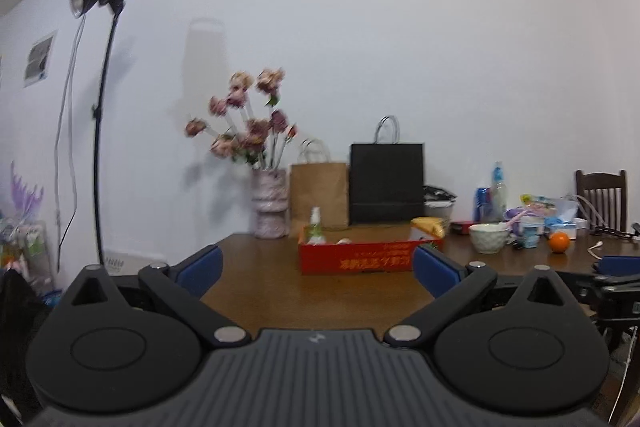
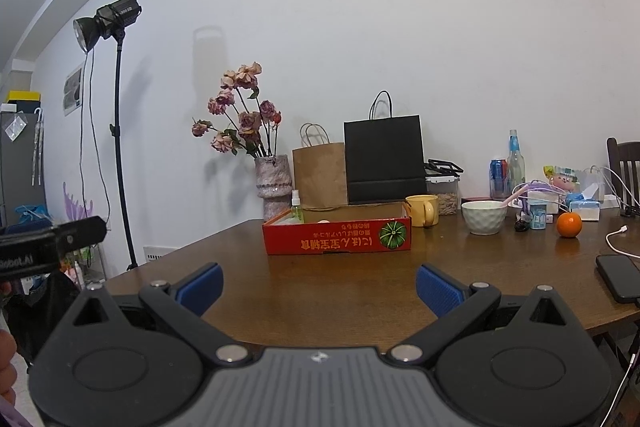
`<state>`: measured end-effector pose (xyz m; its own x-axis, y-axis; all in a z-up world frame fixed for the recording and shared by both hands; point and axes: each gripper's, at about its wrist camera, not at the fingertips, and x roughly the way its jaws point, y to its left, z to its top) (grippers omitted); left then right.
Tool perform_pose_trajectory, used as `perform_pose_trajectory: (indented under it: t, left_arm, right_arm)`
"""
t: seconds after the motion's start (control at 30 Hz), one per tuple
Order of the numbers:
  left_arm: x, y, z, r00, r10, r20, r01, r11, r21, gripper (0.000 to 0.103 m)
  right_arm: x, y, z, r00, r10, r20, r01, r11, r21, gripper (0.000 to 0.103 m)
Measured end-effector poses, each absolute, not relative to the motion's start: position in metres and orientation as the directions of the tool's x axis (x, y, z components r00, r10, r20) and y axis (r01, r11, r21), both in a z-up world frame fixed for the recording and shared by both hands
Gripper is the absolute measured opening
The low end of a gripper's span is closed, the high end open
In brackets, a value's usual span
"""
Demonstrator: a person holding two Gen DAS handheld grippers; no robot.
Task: Organize rigid objects
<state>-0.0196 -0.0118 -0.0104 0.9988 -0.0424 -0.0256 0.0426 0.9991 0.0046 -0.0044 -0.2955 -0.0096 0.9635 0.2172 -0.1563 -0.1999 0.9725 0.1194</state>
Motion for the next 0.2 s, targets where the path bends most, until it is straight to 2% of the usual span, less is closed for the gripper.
perform_pose_trajectory:
  t: [0.13,0.2]
  left_arm:
    - [-0.0115,-0.0108,-0.0141,0.993,-0.077,-0.088,0.077,0.997,-0.008,0.103]
    - [-0.0105,-0.0093,-0.0152,0.993,-0.077,-0.087,0.076,0.997,-0.023,0.103]
  right_arm:
    - [-0.0011,-0.2958,-0.0133,0.962,0.214,-0.171,-0.195,0.973,0.120,0.103]
    - [0.0006,-0.2955,-0.0147,0.960,0.217,-0.179,-0.197,0.973,0.123,0.103]
